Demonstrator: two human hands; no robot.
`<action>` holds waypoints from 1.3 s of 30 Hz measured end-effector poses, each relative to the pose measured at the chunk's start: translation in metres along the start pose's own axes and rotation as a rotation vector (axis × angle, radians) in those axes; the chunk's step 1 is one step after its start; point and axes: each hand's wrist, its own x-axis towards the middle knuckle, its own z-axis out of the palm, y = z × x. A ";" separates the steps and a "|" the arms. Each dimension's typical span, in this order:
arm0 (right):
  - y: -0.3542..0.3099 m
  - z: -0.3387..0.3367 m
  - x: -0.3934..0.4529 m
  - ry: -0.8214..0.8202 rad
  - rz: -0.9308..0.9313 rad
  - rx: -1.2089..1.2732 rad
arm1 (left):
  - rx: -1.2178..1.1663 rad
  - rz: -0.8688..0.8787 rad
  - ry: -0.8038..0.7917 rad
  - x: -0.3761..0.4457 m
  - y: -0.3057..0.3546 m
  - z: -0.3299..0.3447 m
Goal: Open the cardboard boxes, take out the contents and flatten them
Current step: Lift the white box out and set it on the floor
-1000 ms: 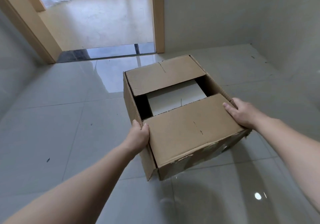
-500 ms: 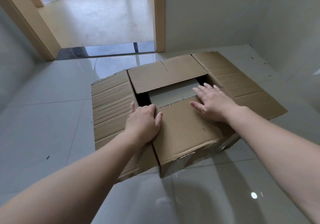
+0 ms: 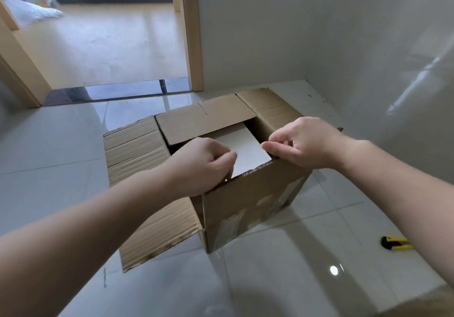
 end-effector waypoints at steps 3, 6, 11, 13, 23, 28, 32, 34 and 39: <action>-0.007 -0.008 -0.021 -0.278 0.107 0.199 | 0.017 -0.052 -0.242 0.003 0.005 0.014; -0.008 -0.004 -0.034 -0.504 0.183 0.231 | 0.304 -0.029 -0.353 0.013 -0.011 0.046; -0.011 0.030 -0.048 -0.712 0.133 0.074 | 0.322 -0.153 -0.464 0.021 -0.033 0.103; -0.012 0.051 -0.051 -0.735 0.085 0.014 | 0.271 -0.174 -0.443 0.020 -0.037 0.117; -0.004 0.118 -0.019 -0.526 -0.099 -0.088 | 0.446 -0.083 -0.241 0.020 -0.049 0.145; -0.016 0.121 -0.014 -0.528 -0.279 -0.229 | 0.514 -0.054 -0.276 0.012 -0.042 0.153; -0.036 0.112 -0.037 -0.746 -0.372 -0.153 | 0.469 -0.017 -0.484 -0.019 -0.028 0.166; -0.039 0.108 -0.043 -0.980 -0.315 -0.064 | 0.413 0.031 -0.602 -0.027 -0.016 0.169; -0.022 0.105 -0.045 -1.046 -0.125 0.290 | 0.424 0.176 -0.625 -0.006 -0.018 0.146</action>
